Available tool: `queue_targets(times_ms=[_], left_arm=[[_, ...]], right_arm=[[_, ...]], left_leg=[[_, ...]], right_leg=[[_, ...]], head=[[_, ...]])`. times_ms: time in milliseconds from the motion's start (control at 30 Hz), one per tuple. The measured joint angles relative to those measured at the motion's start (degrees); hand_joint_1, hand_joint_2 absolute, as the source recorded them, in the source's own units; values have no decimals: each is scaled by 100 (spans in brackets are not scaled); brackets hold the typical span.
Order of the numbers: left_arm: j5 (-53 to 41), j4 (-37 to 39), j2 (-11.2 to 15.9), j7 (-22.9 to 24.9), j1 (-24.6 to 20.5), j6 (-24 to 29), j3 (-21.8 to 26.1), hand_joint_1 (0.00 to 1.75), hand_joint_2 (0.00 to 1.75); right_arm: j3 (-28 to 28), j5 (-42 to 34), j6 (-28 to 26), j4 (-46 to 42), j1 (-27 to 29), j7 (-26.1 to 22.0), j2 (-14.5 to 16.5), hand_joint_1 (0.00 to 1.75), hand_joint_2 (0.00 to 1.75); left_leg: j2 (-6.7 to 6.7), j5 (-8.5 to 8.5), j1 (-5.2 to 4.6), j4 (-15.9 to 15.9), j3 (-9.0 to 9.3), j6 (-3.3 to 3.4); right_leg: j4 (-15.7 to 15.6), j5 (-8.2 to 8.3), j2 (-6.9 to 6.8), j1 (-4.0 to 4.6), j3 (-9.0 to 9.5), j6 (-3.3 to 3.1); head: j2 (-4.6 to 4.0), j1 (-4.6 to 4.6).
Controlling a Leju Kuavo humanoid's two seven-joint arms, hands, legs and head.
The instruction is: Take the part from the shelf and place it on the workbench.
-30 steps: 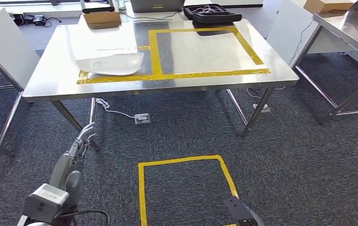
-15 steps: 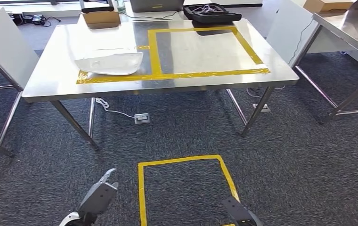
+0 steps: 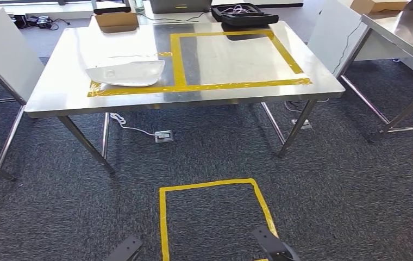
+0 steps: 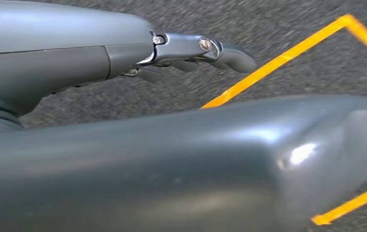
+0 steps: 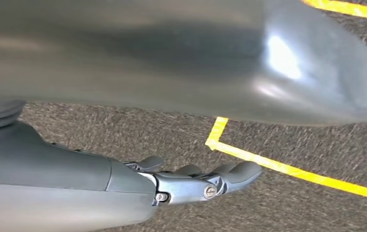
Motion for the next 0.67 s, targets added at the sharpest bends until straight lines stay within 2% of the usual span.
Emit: queue_targets(times_ms=[667], left_arm=[[-117,298,-51,76,-105,-55,6,0,0]], right_arm=[[26,-29,-5,25,-27,12,19,0,0]], left_leg=[[-1,0,0,0,0,0]], right_leg=[[0,1,0,0,0,-1]], head=[[0,0]])
